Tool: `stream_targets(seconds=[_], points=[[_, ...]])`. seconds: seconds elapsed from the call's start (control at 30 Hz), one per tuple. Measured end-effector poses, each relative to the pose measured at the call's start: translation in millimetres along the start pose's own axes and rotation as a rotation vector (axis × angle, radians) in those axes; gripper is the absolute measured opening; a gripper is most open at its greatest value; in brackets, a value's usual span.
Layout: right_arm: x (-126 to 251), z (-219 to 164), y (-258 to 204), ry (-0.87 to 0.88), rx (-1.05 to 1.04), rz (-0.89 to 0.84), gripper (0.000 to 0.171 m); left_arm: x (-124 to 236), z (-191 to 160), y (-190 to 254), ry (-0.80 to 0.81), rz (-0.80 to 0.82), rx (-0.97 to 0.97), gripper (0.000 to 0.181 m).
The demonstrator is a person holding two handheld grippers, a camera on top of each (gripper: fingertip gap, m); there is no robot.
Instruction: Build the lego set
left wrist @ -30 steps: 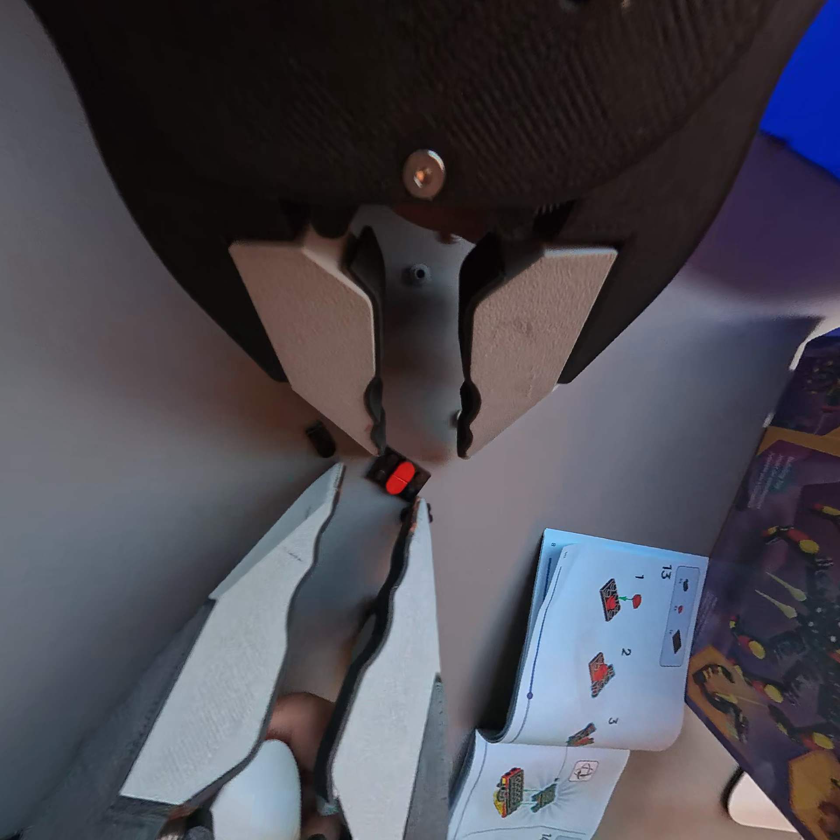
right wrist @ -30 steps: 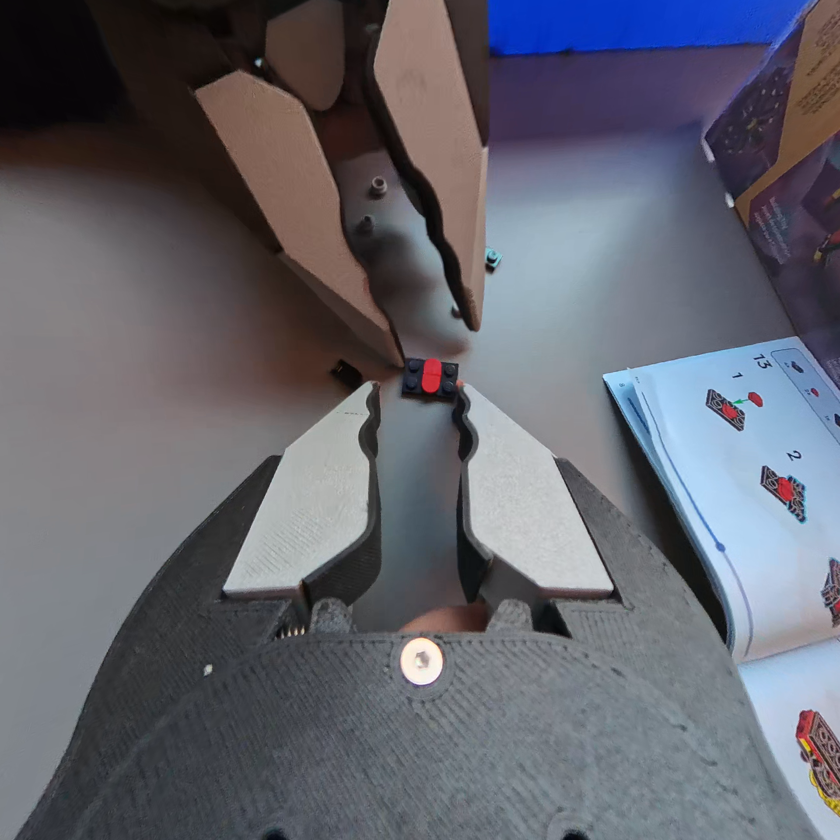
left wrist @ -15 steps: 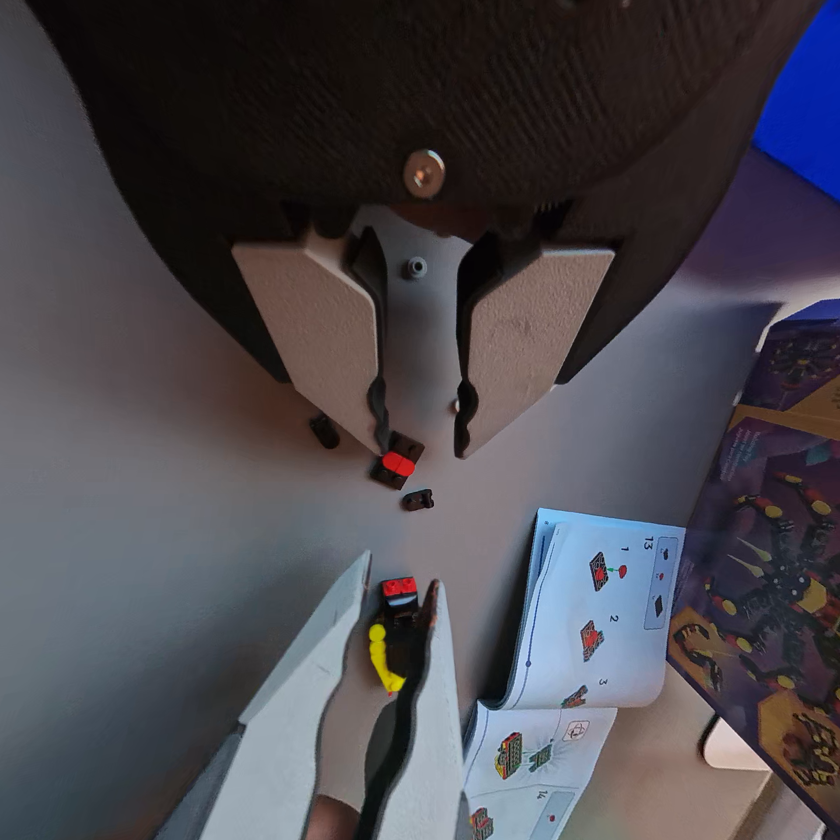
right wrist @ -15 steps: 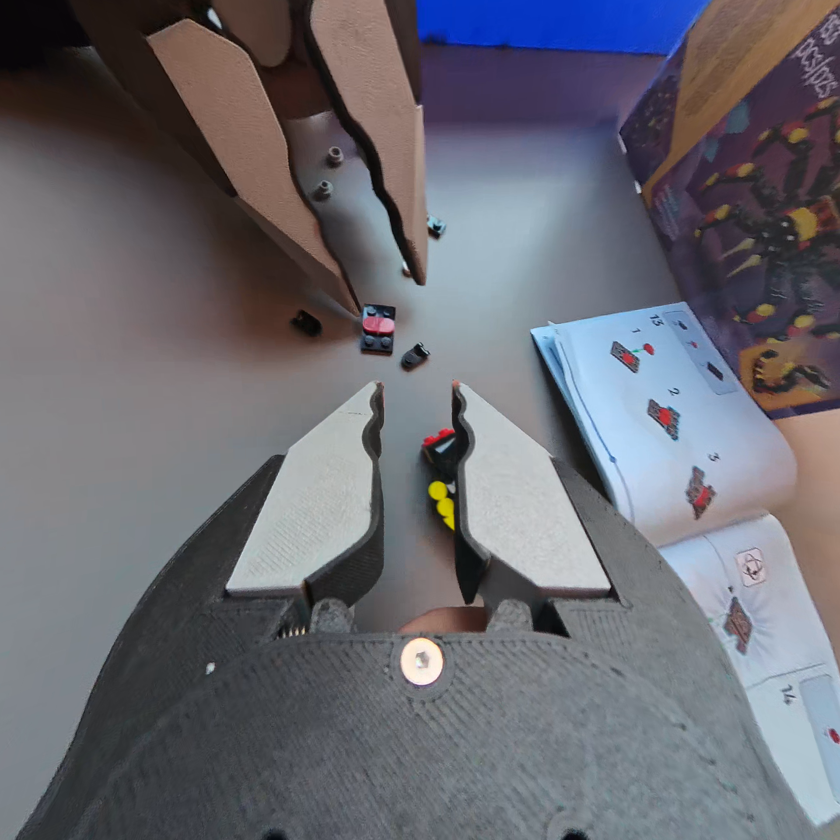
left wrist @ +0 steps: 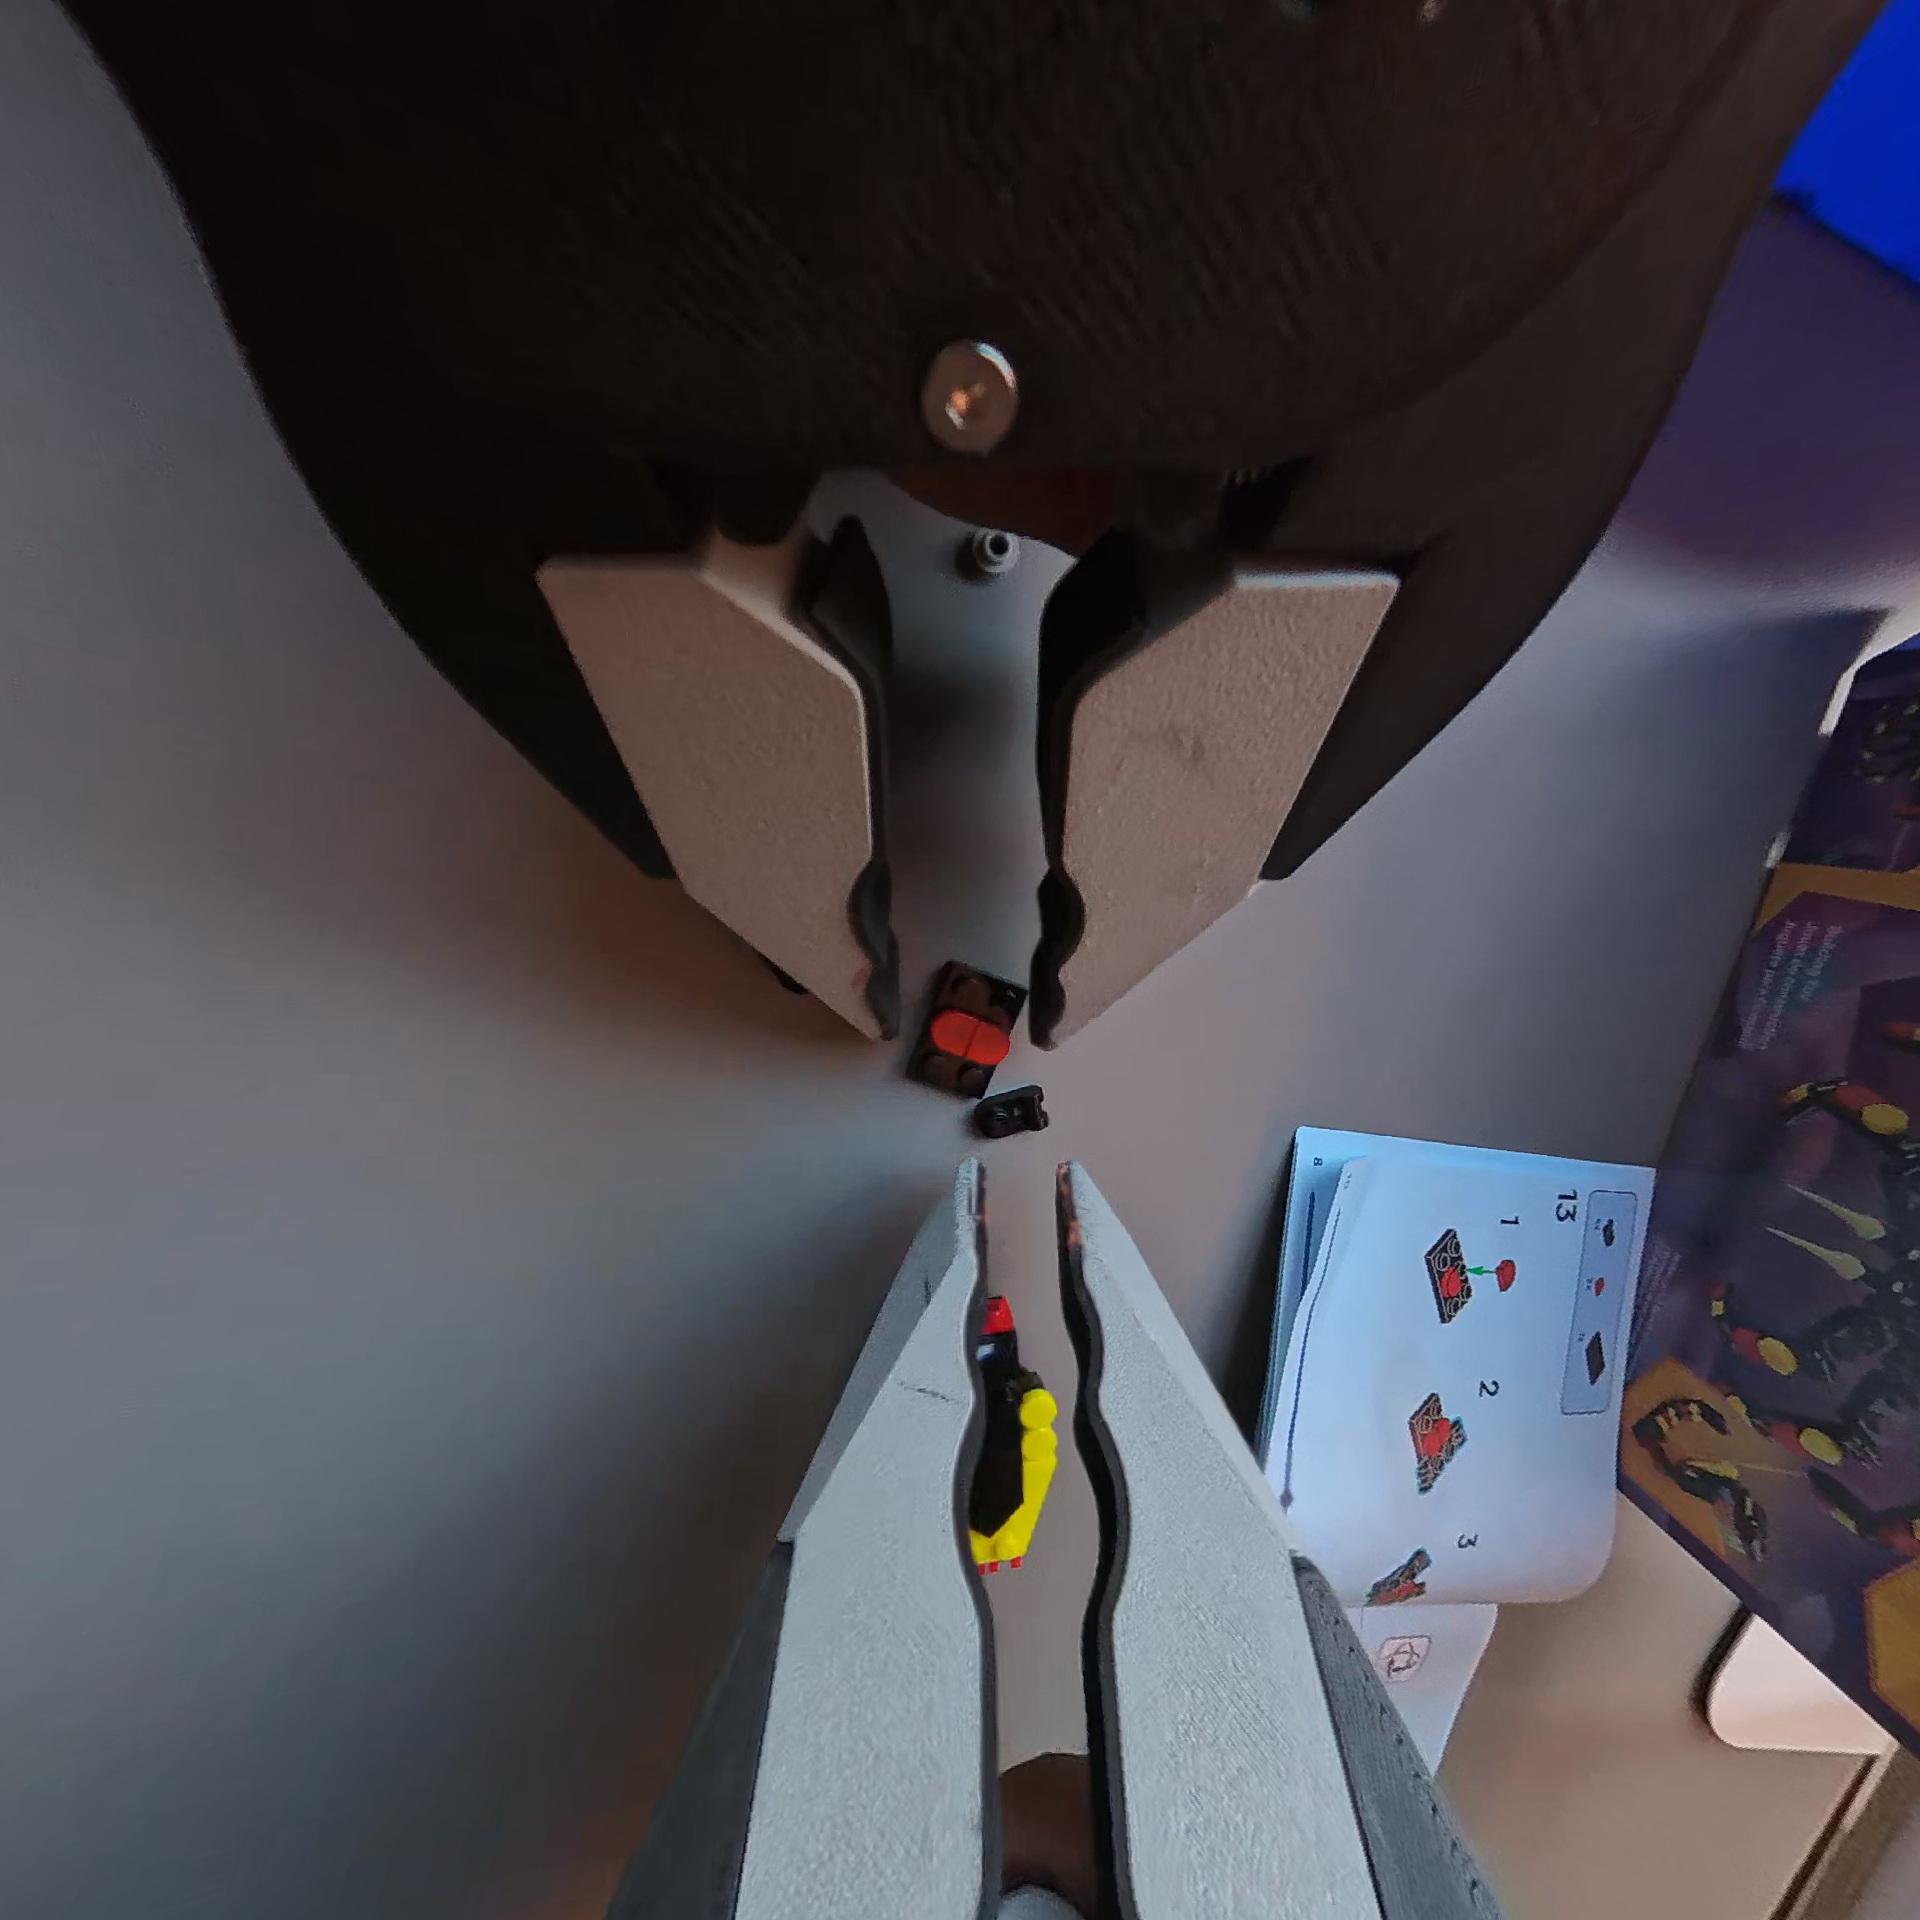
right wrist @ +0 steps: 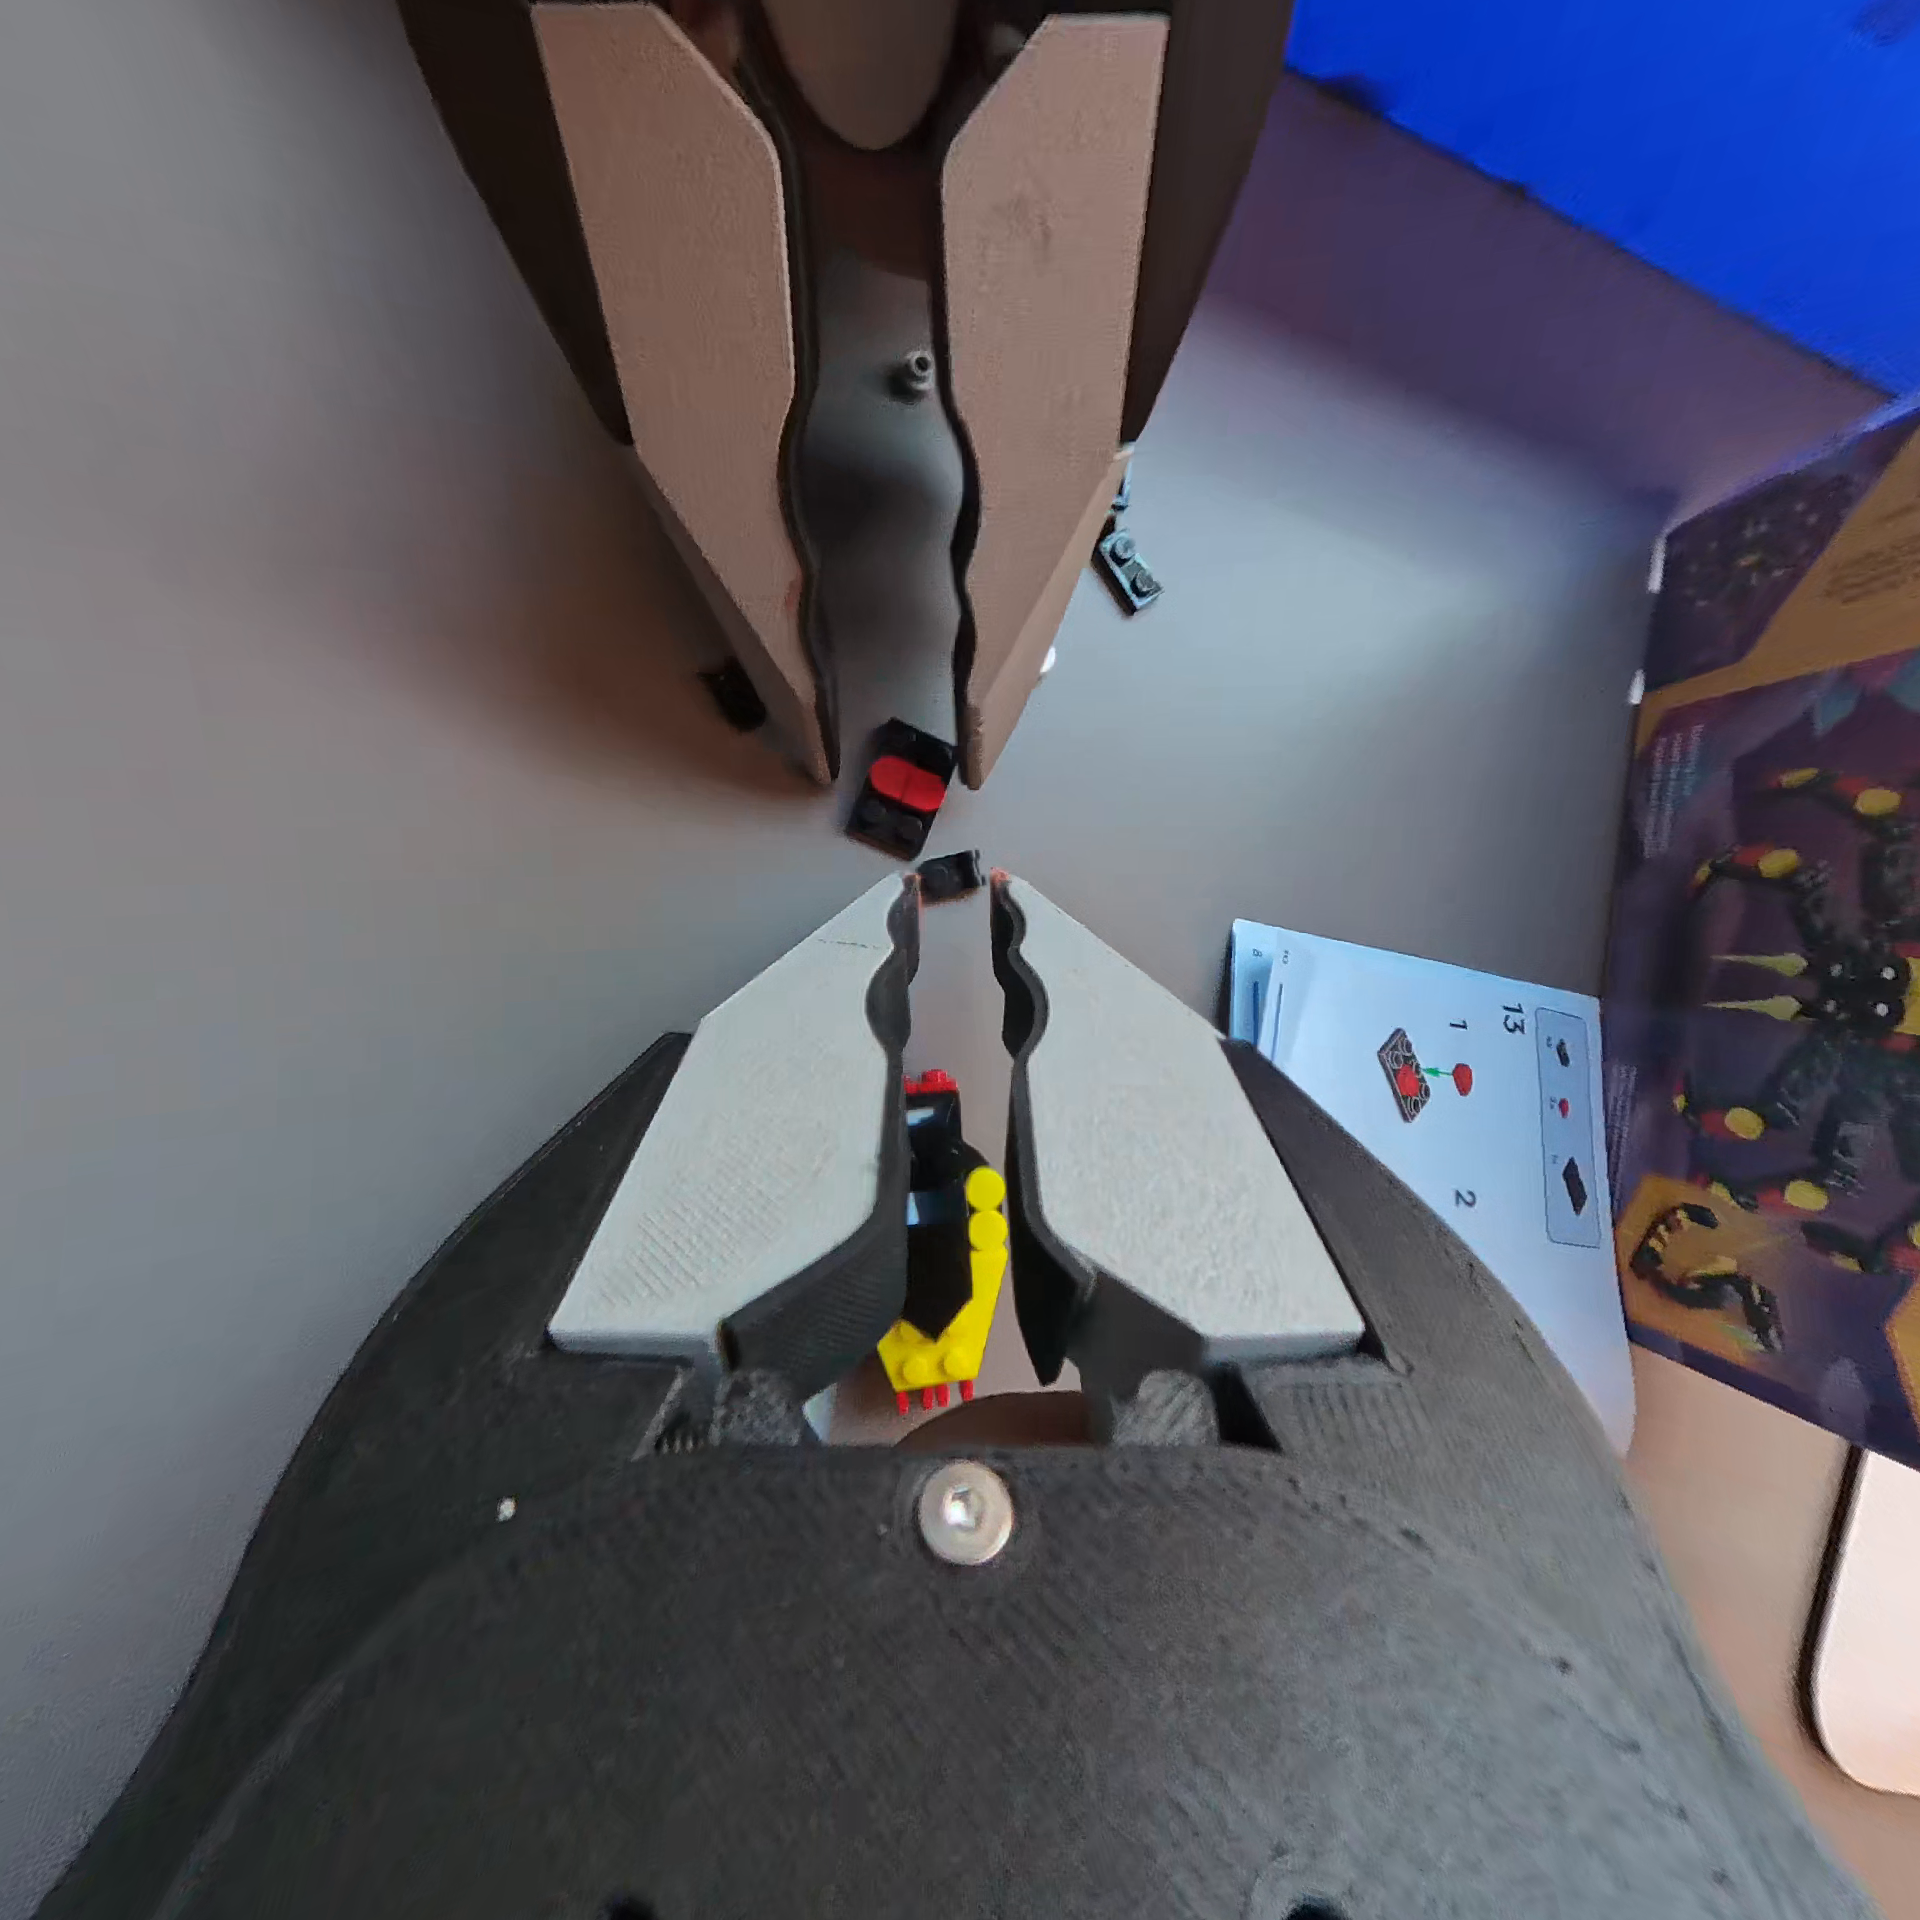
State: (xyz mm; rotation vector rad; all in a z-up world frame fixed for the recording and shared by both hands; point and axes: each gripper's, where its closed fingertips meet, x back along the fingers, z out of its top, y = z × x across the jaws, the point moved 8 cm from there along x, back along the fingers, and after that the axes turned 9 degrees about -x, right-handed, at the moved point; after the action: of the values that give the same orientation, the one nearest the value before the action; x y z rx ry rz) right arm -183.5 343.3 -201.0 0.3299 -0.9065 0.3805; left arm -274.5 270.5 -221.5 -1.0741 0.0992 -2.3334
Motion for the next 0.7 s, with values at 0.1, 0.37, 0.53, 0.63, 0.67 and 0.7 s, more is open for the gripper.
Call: stream_targets(seconds=[0.1, 0.37, 0.53, 0.63, 0.67, 0.7], points=[[0, 0, -1, 0.022, 0.007, 0.016, 0.008, -1, 1, 2, -0.001, -0.013, 0.007, 0.019], [-11, -3, -3, -0.002, 0.033, 0.045, 0.004, -2, 2, 3, -0.006, -0.024, 0.043, 0.014], [-11, -3, -2, -0.010, 0.027, 0.041, 0.002, -2, 4, 2, -0.039, -0.001, 0.089, 0.014], [-11, -3, -2, -0.006, 0.018, 0.048, 0.002, -1, 4, 2, -0.061, 0.008, 0.105, 0.014], [-12, -3, -2, -0.003, 0.015, 0.050, 0.002, 0, 3, 2, -0.065, 0.005, 0.111, 0.013], [-12, -3, -2, -0.002, 0.013, 0.051, 0.002, 1, 3, 2, -0.067, 0.004, 0.111, 0.014]])
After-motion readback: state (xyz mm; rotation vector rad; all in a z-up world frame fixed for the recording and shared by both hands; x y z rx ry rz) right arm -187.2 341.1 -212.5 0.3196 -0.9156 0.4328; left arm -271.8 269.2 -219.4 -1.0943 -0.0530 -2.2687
